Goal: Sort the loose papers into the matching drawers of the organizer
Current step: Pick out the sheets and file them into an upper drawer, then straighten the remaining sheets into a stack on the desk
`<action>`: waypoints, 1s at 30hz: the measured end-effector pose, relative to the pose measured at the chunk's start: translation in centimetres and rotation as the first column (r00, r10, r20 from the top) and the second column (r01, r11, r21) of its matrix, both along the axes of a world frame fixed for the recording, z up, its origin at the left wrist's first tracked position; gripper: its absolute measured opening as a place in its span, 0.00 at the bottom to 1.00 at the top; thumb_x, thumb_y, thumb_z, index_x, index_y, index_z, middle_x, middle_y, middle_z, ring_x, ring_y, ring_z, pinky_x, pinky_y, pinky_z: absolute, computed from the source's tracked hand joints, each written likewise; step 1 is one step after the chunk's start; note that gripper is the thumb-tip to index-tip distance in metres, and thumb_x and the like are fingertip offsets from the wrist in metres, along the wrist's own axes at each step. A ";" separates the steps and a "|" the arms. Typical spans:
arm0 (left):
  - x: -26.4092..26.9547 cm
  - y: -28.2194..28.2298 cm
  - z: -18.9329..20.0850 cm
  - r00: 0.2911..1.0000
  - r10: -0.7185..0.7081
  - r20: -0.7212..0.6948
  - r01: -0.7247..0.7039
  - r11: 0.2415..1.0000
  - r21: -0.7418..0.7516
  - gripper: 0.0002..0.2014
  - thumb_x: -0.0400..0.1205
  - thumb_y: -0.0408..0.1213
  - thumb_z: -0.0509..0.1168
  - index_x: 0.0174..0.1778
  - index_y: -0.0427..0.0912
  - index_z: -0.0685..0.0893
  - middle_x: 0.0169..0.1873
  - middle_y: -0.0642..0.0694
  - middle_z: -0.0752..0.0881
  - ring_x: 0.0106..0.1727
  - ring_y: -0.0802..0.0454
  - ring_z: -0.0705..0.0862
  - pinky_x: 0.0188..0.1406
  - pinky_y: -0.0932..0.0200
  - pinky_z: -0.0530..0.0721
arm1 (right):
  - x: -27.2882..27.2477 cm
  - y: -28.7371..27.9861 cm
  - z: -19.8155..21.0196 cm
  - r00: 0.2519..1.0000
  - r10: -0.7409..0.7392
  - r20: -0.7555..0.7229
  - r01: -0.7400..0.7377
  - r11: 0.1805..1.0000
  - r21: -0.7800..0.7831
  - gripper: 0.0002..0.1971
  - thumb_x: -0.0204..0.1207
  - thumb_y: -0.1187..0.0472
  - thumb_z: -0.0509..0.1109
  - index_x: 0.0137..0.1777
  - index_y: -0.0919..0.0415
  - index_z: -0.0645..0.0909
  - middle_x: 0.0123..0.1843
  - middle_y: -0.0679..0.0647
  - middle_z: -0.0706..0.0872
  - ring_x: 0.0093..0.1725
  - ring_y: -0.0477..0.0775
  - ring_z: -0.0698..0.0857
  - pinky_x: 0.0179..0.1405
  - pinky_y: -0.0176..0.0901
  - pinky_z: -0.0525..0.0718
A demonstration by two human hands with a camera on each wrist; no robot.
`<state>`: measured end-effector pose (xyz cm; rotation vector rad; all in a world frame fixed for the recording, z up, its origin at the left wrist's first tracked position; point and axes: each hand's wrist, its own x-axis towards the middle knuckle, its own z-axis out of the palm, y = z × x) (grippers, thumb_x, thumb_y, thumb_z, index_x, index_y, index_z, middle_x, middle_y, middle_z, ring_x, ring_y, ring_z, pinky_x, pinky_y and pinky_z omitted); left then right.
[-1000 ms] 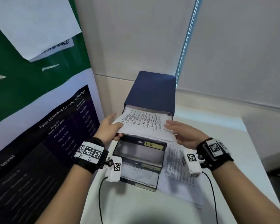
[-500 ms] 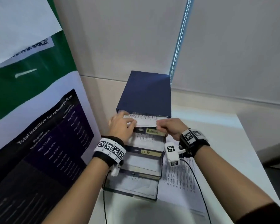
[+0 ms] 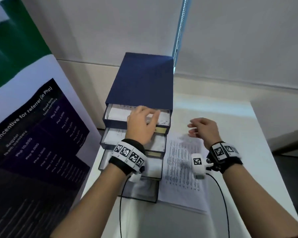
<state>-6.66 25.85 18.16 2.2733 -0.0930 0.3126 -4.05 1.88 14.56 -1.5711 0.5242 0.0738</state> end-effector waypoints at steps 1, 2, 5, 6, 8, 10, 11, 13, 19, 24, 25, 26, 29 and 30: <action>-1.1 -2.1 0.7 0.996 -0.074 0.040 0.079 0.986 -0.145 0.14 0.86 0.51 0.62 0.50 0.48 0.89 0.51 0.53 0.85 0.55 0.57 0.82 0.61 0.56 0.79 | -0.8 -1.9 -2.5 1.000 -0.002 -0.029 -0.003 0.986 -0.167 0.09 0.79 0.72 0.65 0.45 0.62 0.86 0.46 0.68 0.89 0.29 0.56 0.86 0.32 0.46 0.89; -2.0 -4.3 0.9 0.982 -0.184 0.028 0.185 0.949 -0.255 0.10 0.86 0.46 0.64 0.48 0.47 0.89 0.50 0.53 0.86 0.52 0.59 0.84 0.56 0.60 0.82 | -1.6 -3.6 -5.1 0.993 0.058 -0.103 -0.092 0.926 -0.367 0.11 0.79 0.70 0.65 0.46 0.57 0.87 0.52 0.67 0.90 0.35 0.58 0.88 0.39 0.48 0.89; -3.7 -10.1 -2.1 0.847 -0.502 -0.177 0.395 0.815 -0.424 0.06 0.84 0.36 0.66 0.52 0.47 0.89 0.53 0.51 0.89 0.53 0.58 0.86 0.55 0.63 0.85 | -5.1 -6.4 -13.3 0.730 0.451 -0.513 -0.679 0.395 -0.619 0.18 0.80 0.57 0.63 0.69 0.47 0.83 0.78 0.61 0.76 0.72 0.62 0.79 0.70 0.48 0.76; -3.9 -11.6 -4.3 0.806 -0.531 -0.263 0.393 0.811 -0.432 0.08 0.84 0.35 0.66 0.56 0.45 0.88 0.56 0.49 0.89 0.55 0.57 0.86 0.57 0.62 0.85 | -6.3 -6.8 -15.5 0.636 0.514 -0.576 -0.753 0.248 -0.610 0.22 0.79 0.53 0.61 0.73 0.44 0.79 0.83 0.60 0.68 0.79 0.62 0.71 0.76 0.51 0.72; -3.9 -13.6 -9.6 0.752 -0.457 -0.476 0.344 0.887 -0.308 0.16 0.84 0.36 0.66 0.68 0.43 0.83 0.64 0.45 0.84 0.63 0.52 0.83 0.66 0.55 0.83 | -8.7 -7.7 -17.2 0.600 0.564 -0.567 -0.757 0.171 -0.631 0.24 0.79 0.53 0.61 0.77 0.41 0.74 0.87 0.56 0.57 0.84 0.61 0.62 0.79 0.58 0.70; -4.2 -14.4 -14.7 0.667 -0.267 -0.696 0.307 0.949 -0.070 0.26 0.83 0.40 0.67 0.79 0.43 0.73 0.76 0.41 0.73 0.76 0.44 0.74 0.77 0.48 0.74 | -10.6 -9.3 -17.1 0.656 0.545 -0.522 -0.708 0.204 -0.676 0.24 0.83 0.56 0.63 0.79 0.44 0.73 0.88 0.53 0.54 0.86 0.59 0.58 0.81 0.58 0.68; -4.5 -14.6 -16.9 0.626 -0.148 -0.766 0.279 0.959 0.043 0.30 0.83 0.41 0.67 0.82 0.43 0.68 0.80 0.39 0.65 0.80 0.41 0.67 0.79 0.47 0.70 | -11.3 -10.2 -16.9 0.696 0.520 -0.495 -0.679 0.254 -0.689 0.22 0.83 0.56 0.65 0.77 0.45 0.76 0.88 0.53 0.56 0.85 0.59 0.59 0.81 0.57 0.67; -5.4 -14.7 -19.8 0.641 0.053 -0.765 0.196 0.953 0.230 0.34 0.82 0.43 0.69 0.83 0.44 0.64 0.83 0.39 0.56 0.83 0.38 0.58 0.80 0.44 0.66 | -12.6 -12.1 -16.8 0.806 0.416 -0.421 -0.578 0.398 -0.713 0.15 0.79 0.55 0.72 0.65 0.50 0.85 0.84 0.58 0.63 0.82 0.64 0.65 0.80 0.56 0.68; -5.8 -16.5 -22.0 0.749 0.217 -0.626 -0.126 0.974 0.186 0.37 0.75 0.41 0.74 0.78 0.41 0.65 0.71 0.38 0.68 0.72 0.38 0.70 0.71 0.45 0.77 | -12.9 -14.7 -17.9 0.933 0.047 -0.357 -0.274 0.738 -0.617 0.41 0.59 0.58 0.88 0.72 0.60 0.74 0.69 0.63 0.71 0.54 0.63 0.83 0.64 0.57 0.84; -4.3 -17.2 -21.6 0.661 0.270 -0.700 -0.356 0.934 0.024 0.20 0.86 0.45 0.63 0.70 0.37 0.80 0.61 0.39 0.85 0.61 0.39 0.84 0.60 0.52 0.81 | -11.8 -14.5 -17.9 0.925 -0.005 -0.380 -0.210 0.828 -0.521 0.43 0.61 0.53 0.87 0.75 0.60 0.72 0.48 0.56 0.85 0.49 0.57 0.84 0.56 0.50 0.85; -4.2 -16.9 -21.7 0.663 0.260 -0.702 -0.365 0.931 0.000 0.17 0.86 0.45 0.62 0.61 0.37 0.87 0.50 0.40 0.88 0.53 0.40 0.86 0.52 0.54 0.82 | -11.8 -14.6 -17.8 0.923 -0.005 -0.385 -0.212 0.829 -0.518 0.39 0.62 0.51 0.87 0.71 0.60 0.75 0.44 0.53 0.84 0.47 0.55 0.85 0.55 0.49 0.86; -4.3 -16.8 -21.8 0.673 0.244 -0.698 -0.361 0.932 -0.021 0.15 0.85 0.45 0.62 0.50 0.37 0.90 0.39 0.41 0.87 0.43 0.40 0.85 0.44 0.56 0.82 | -11.9 -14.7 -17.8 0.919 0.000 -0.395 -0.226 0.821 -0.524 0.37 0.61 0.50 0.87 0.68 0.60 0.77 0.44 0.52 0.84 0.46 0.54 0.84 0.54 0.48 0.86; -4.9 -17.2 -22.2 0.703 0.206 -0.681 -0.301 0.953 -0.022 0.10 0.79 0.48 0.68 0.35 0.50 0.89 0.40 0.41 0.86 0.44 0.41 0.86 0.45 0.55 0.87 | -12.4 -14.7 -17.9 0.893 0.048 -0.447 -0.315 0.777 -0.545 0.29 0.59 0.47 0.87 0.58 0.58 0.83 0.53 0.54 0.81 0.47 0.52 0.83 0.55 0.44 0.85; -5.1 -17.6 -22.3 0.722 0.188 -0.666 -0.263 0.965 -0.013 0.08 0.77 0.48 0.70 0.33 0.54 0.88 0.45 0.40 0.85 0.48 0.41 0.86 0.46 0.56 0.86 | -12.6 -14.6 -17.9 0.888 0.069 -0.455 -0.339 0.768 -0.544 0.25 0.60 0.48 0.87 0.53 0.57 0.84 0.53 0.54 0.79 0.47 0.52 0.81 0.54 0.42 0.83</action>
